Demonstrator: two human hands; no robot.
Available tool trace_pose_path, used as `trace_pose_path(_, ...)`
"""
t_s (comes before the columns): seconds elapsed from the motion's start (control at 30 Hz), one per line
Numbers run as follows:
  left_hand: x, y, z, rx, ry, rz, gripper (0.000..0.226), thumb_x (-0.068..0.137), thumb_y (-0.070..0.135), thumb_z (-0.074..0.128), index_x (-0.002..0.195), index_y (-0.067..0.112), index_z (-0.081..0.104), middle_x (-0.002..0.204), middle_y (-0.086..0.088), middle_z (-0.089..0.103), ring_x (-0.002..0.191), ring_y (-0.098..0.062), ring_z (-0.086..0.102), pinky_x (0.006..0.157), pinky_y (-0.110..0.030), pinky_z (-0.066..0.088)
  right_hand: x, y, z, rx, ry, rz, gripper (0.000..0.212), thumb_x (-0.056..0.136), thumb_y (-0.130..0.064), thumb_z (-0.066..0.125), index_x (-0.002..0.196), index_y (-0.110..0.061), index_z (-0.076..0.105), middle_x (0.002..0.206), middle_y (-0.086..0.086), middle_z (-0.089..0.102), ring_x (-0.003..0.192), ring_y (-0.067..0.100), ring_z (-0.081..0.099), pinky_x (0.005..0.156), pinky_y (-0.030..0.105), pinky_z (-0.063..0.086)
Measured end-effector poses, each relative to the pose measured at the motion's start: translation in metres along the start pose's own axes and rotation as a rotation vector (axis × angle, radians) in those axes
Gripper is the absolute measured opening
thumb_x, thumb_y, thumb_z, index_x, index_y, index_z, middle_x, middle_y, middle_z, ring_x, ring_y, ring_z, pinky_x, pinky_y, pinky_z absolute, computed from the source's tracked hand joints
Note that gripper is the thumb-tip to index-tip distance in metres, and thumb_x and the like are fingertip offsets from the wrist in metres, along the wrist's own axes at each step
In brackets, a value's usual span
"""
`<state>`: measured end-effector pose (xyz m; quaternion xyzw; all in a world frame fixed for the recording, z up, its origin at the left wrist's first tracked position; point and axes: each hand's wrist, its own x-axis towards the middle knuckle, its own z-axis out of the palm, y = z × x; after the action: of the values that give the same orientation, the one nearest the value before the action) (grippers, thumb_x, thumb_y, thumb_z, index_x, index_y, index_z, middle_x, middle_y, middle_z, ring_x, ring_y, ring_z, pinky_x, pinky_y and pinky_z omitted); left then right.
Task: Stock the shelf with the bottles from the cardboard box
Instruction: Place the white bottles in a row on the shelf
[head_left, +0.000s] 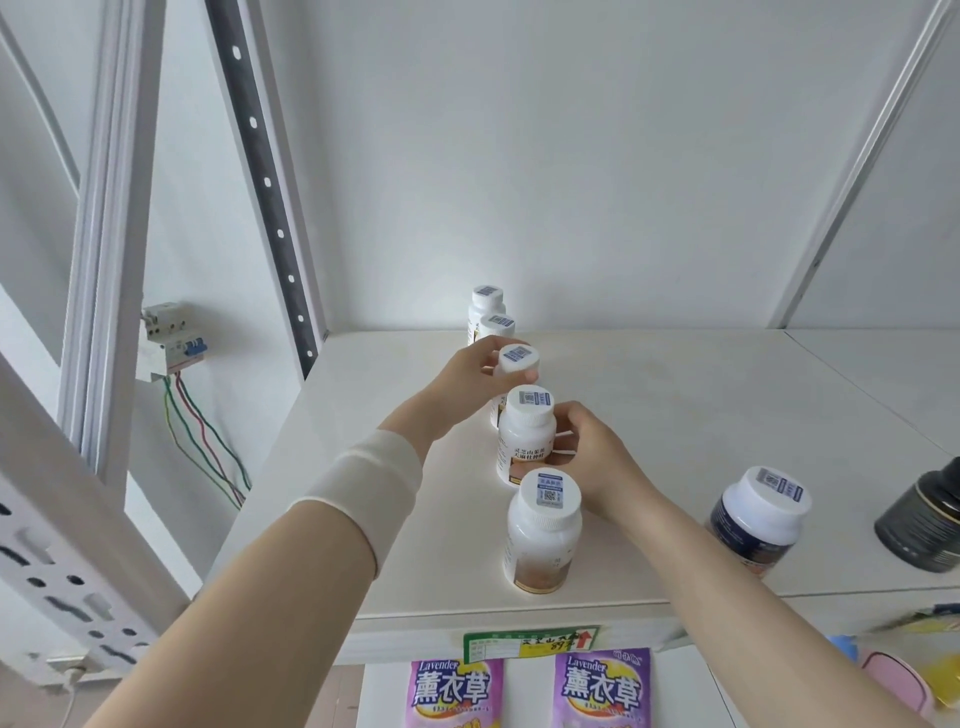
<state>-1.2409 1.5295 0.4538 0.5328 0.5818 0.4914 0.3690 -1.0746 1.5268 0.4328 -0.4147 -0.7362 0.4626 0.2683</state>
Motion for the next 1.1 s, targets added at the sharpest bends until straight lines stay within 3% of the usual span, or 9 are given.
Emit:
trace_pose_path(0.13,0.002,-0.003,-0.001,0.002,0.009,0.010,0.028,0.085,0.017,0.067,0.109,0.025,0.057,0.104,0.003,0.060,0.086,0.001,0.056,0.063,0.002,0.044,-0.001,-0.001,0.001,0.010,0.008,0.009,0.050,0.063,-0.016,0.085,0.089,-0.036,0.047,0.095,-0.012,0.060,0.098,0.016,0.064,0.092,0.034,0.051)
trace_pose_path(0.23,0.001,-0.002,-0.001,0.023,0.002,0.011,0.038,0.085,0.018,0.068,0.121,0.022,0.055,0.102,0.007,0.059,0.086,0.002,0.055,0.063,0.003,0.043,-0.001,-0.003,0.001,0.008,0.014,0.022,0.050,0.063,-0.016,0.084,0.091,-0.035,0.047,0.095,-0.013,0.060,0.098,0.015,0.064,0.091,0.033,0.051)
trace_pose_path(0.4,-0.006,0.009,-0.007,0.052,0.034,0.007,0.050,0.085,0.021,0.068,0.130,0.021,0.047,0.118,0.006,0.057,0.102,-0.008,0.056,0.080,-0.013,0.044,-0.008,-0.014,-0.004,0.003,0.039,0.037,0.057,0.065,-0.020,0.083,0.111,-0.025,0.050,0.108,-0.007,0.061,0.102,0.013,0.062,0.088,0.028,0.050)
trace_pose_path(0.57,-0.024,0.036,-0.020,0.169,0.162,0.070,0.044,0.084,0.027,0.069,0.123,0.019,0.051,0.120,0.004,0.058,0.104,-0.010,0.055,0.080,-0.017,0.042,-0.023,-0.035,-0.018,0.013,0.029,-0.031,0.050,0.073,-0.026,0.078,0.113,-0.024,0.049,0.118,-0.008,0.055,0.115,0.013,0.054,0.095,0.029,0.045)
trace_pose_path(0.7,-0.047,0.067,-0.028,0.517,0.293,0.119,0.048,0.084,0.033,0.067,0.126,0.016,0.051,0.124,0.002,0.057,0.114,-0.016,0.054,0.089,-0.025,0.042,-0.035,-0.063,-0.031,-0.081,0.119,-0.131,0.060,0.078,-0.034,0.072,0.129,-0.017,0.045,0.132,-0.006,0.048,0.126,0.012,0.045,0.101,0.026,0.038)
trace_pose_path(0.8,-0.082,0.099,-0.027,1.015,0.354,0.158,0.050,0.089,0.038,0.059,0.133,0.019,0.045,0.132,0.000,0.051,0.123,-0.021,0.046,0.101,-0.033,0.037,-0.052,-0.083,-0.042,-0.339,0.170,-0.239,0.064,0.084,-0.036,0.065,0.138,-0.014,0.037,0.144,0.000,0.039,0.134,0.016,0.037,0.102,0.026,0.032)
trace_pose_path(0.9,-0.127,0.118,-0.021,1.377,0.389,0.098,0.051,0.093,0.038,0.053,0.139,0.021,0.038,0.136,-0.004,0.045,0.127,-0.025,0.040,0.104,-0.034,0.031,-0.075,-0.094,-0.042,-0.650,0.147,-0.298,0.058,0.089,-0.038,0.057,0.138,-0.014,0.036,0.141,0.005,0.039,0.131,0.022,0.037,0.100,0.033,0.035)
trace_pose_path(1.0,-0.182,0.119,-0.010,1.580,0.410,0.030,0.051,0.094,0.037,0.051,0.139,0.019,0.036,0.136,-0.007,0.045,0.126,-0.026,0.041,0.104,-0.036,0.032,-0.105,-0.096,-0.027,-0.917,0.124,-0.415,0.053,0.090,-0.037,0.053,0.136,-0.014,0.038,0.137,0.008,0.042,0.125,0.027,0.040,0.097,0.035,0.037)
trace_pose_path(1.1,-0.239,0.112,-0.005,1.678,0.391,-0.049,0.050,0.094,0.036,0.050,0.137,0.015,0.039,0.134,-0.009,0.046,0.124,-0.028,0.044,0.101,-0.036,0.034,-0.137,-0.094,-0.001,-1.023,0.086,-0.510,0.054,0.092,-0.036,0.051,0.138,-0.013,0.036,0.139,0.010,0.041,0.126,0.028,0.040,0.099,0.037,0.036)
